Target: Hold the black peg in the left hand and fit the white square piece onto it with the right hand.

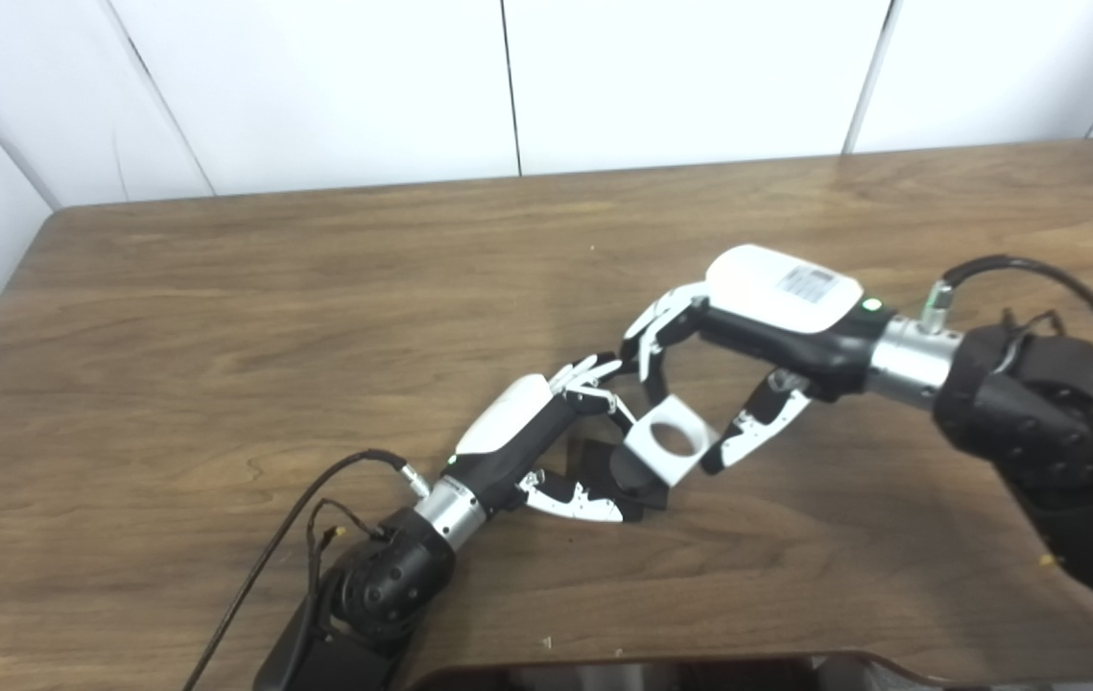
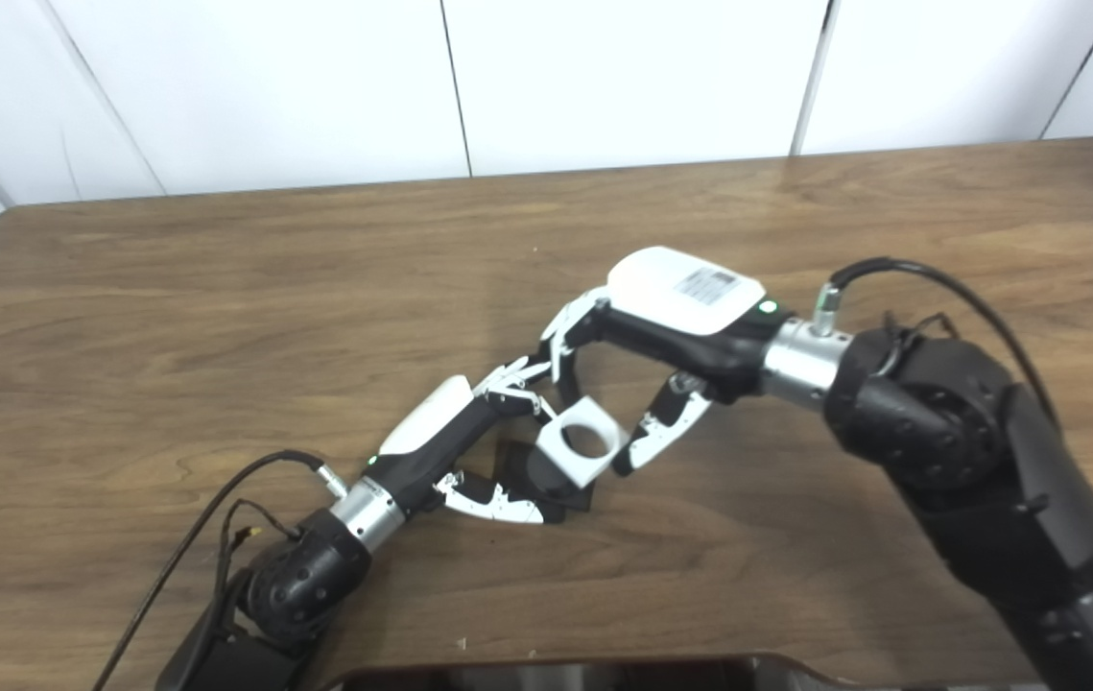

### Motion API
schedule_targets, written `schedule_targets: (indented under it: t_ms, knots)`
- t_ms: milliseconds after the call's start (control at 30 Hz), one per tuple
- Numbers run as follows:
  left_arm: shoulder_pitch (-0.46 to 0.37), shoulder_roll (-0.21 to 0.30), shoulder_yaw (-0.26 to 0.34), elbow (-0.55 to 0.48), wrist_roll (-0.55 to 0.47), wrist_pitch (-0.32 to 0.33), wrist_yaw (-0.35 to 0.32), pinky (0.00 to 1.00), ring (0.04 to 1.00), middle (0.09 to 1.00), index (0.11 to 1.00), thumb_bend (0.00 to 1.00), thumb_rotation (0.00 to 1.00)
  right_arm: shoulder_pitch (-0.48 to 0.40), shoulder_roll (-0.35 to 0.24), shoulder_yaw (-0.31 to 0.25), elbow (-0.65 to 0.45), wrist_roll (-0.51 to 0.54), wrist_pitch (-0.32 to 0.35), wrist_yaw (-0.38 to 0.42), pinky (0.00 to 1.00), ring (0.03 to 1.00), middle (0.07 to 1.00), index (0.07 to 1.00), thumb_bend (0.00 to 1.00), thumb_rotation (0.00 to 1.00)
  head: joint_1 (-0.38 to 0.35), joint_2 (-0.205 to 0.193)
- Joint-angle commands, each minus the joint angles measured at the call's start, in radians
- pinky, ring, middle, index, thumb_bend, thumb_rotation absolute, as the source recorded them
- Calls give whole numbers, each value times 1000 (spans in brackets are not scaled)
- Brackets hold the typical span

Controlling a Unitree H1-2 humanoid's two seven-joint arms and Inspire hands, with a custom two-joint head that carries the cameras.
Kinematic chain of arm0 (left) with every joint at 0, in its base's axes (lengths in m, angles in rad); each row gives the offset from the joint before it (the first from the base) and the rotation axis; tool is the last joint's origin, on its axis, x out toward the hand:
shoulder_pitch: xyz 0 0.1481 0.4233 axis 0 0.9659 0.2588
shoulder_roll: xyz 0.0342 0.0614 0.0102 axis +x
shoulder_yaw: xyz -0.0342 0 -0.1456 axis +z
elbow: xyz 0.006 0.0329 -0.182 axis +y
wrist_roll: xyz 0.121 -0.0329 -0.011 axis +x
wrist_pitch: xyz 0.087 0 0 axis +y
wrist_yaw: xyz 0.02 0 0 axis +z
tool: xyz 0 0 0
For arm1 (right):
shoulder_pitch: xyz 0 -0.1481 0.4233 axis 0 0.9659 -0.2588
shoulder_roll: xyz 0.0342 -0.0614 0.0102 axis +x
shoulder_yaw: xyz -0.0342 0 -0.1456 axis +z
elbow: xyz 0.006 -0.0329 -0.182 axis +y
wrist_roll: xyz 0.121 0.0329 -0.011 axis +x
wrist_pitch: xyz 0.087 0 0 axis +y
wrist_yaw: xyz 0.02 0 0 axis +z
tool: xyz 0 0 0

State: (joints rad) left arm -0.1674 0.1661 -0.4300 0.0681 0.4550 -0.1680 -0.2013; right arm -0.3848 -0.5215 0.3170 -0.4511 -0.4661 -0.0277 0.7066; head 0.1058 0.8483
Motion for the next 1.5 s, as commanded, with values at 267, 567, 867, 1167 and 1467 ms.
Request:
schedule_targets:
  t_ms: [267,567,867,1167,1467]
  knots:
    - [32,-27,-36,71,44,94,-29,1000,1000,951,487,520,79,-46,30,10,35,-27,-53,-27,635,752,735,480,519,137,9,4]
    - [36,-31,-37,64,46,97,-26,1000,1000,950,487,520,79,-51,48,32,55,-36,-49,-17,621,746,737,481,520,134,15,9]
    - [39,-36,-41,54,51,114,-30,1000,1000,951,487,521,77,-46,57,44,85,-43,-59,-29,625,734,728,480,521,134,16,13]
    - [41,-36,-39,42,49,126,-37,1000,1000,953,487,521,77,-37,45,55,101,-46,-71,-22,649,747,731,480,520,133,18,21]
    - [46,-28,-37,40,47,115,-33,1000,1000,949,487,520,79,-43,7,81,92,-111,24,70,673,828,881,842,858,243,6,23]
